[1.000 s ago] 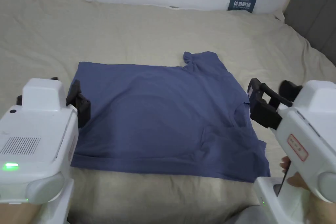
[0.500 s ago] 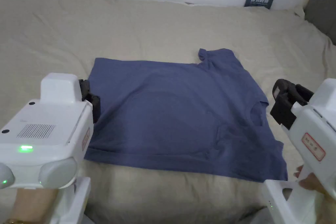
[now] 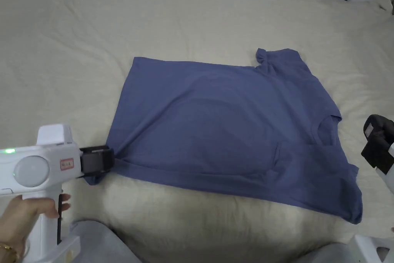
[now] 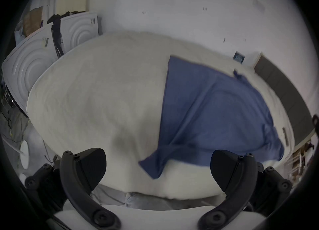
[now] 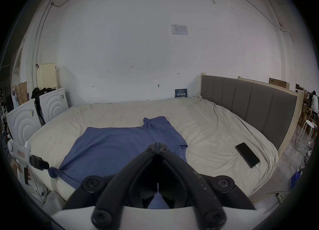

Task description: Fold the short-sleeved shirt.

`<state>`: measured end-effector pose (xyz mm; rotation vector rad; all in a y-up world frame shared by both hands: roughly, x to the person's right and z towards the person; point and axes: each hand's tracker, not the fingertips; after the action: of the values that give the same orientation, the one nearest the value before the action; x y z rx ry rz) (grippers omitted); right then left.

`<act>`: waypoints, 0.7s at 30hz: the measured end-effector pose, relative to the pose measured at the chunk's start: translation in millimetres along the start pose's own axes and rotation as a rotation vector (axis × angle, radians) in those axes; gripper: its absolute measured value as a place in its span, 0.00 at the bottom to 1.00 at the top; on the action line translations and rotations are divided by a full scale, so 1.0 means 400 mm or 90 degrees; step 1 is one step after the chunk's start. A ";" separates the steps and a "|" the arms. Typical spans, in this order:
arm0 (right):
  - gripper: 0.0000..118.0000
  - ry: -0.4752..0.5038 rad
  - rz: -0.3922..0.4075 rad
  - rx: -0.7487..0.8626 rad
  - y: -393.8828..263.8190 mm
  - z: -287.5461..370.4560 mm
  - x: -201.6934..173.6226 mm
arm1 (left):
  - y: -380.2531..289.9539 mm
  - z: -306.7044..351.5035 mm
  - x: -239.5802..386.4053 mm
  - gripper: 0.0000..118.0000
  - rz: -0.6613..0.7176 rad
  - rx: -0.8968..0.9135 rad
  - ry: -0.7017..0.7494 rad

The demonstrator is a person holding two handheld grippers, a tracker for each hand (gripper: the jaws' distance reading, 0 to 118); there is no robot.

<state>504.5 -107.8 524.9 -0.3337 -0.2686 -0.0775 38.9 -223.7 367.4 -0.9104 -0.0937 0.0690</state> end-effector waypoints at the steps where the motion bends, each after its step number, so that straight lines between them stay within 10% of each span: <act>1: 0.01 -0.004 -0.002 -0.003 -0.003 -0.002 0.002 | -0.016 -0.014 0.007 1.00 -0.018 -0.015 0.009; 5: 0.01 0.001 -0.018 -0.022 -0.016 -0.014 0.007 | -0.049 -0.060 0.020 0.64 -0.026 -0.039 0.032; 8: 0.01 -0.002 -0.016 -0.030 -0.024 -0.019 0.008 | -0.054 -0.077 0.026 0.09 -0.019 -0.038 0.047; 15: 0.04 -0.009 -0.038 -0.101 -0.045 -0.038 0.058 | -0.037 -0.018 0.015 0.02 0.021 0.055 0.020; 19: 0.31 -0.027 -0.002 -0.233 -0.078 -0.086 0.115 | -0.031 0.042 0.026 0.02 0.040 0.096 0.006; 21: 0.86 -0.046 -0.009 -0.277 -0.107 -0.112 0.140 | -0.029 0.056 0.040 0.02 0.035 0.101 0.010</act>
<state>564.2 -164.8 512.8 -0.7683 -0.3259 -0.1385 52.5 -211.6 390.8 -0.7547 -0.0482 0.1189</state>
